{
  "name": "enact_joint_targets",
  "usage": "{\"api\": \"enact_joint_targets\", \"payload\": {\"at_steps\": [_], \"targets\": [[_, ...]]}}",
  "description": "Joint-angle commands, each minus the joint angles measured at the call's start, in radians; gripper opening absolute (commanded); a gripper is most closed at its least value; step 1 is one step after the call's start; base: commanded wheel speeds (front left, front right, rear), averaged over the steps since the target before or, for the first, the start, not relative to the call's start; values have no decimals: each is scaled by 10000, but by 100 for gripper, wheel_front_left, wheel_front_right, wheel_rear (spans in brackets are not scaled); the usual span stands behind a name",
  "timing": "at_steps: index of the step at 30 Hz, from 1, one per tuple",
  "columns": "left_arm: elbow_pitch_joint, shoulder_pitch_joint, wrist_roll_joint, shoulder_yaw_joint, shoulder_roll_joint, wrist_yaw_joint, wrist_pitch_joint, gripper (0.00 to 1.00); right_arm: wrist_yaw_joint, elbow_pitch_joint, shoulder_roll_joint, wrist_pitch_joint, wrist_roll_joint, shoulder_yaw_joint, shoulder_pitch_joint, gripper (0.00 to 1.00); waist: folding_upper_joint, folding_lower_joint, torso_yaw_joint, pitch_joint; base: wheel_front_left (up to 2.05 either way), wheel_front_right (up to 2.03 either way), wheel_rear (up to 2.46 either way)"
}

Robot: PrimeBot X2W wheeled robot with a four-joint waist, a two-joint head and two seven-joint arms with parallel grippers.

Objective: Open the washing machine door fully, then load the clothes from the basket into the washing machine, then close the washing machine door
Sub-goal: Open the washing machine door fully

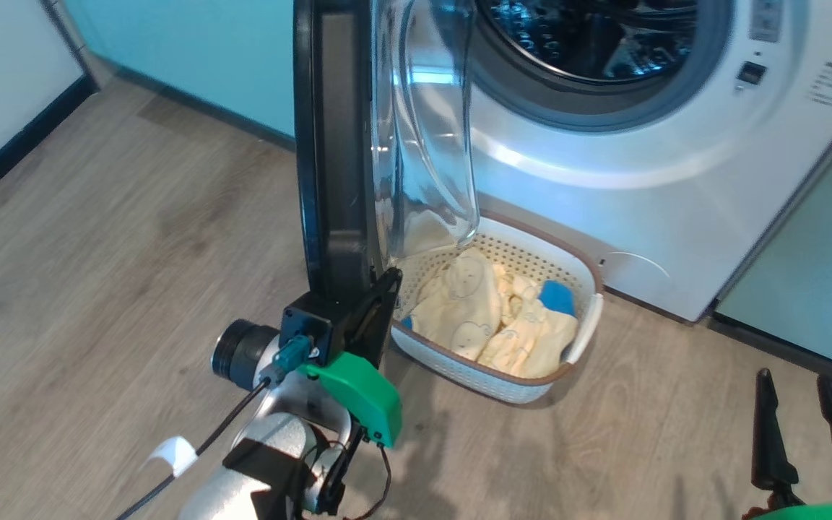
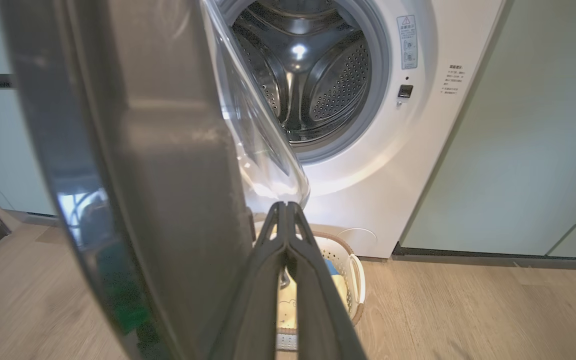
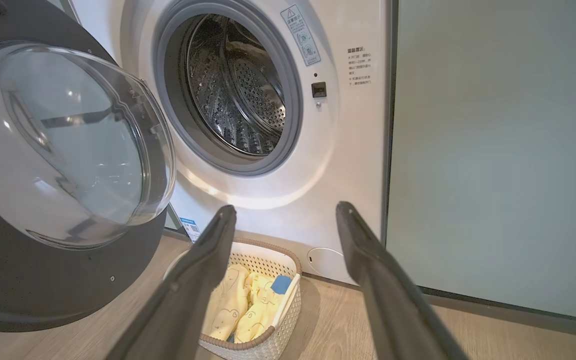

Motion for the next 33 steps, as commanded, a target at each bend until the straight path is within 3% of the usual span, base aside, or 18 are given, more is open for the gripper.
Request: {"api": "enact_joint_targets", "payload": {"at_steps": [1, 10, 23, 33], "targets": [[-377, -173, -13, 558, 226, 147, -162, 0, -29, -314, -100, -95, 9, 141, -268, 100, 0, 0, 233, 61, 0, 0, 0], [-342, 53, -74, 1148, 545, 605, -507, 0, -29, -321, -100, -95, -60, 138, -339, 100, 0, 0, 686, 145, 0, 0, 0], [59, 144, -268, 2047, 1168, 866, -1311, 0, -29, -278, -100, -95, -90, 141, -388, 100, 0, 0, 736, 162, 0, 0, 0], [1283, -263, -488, 2738, 1627, 857, -1987, 0, -29, -281, -100, -95, -168, 86, -328, 100, 0, 0, 621, 125, 0, 0, 0]]}}
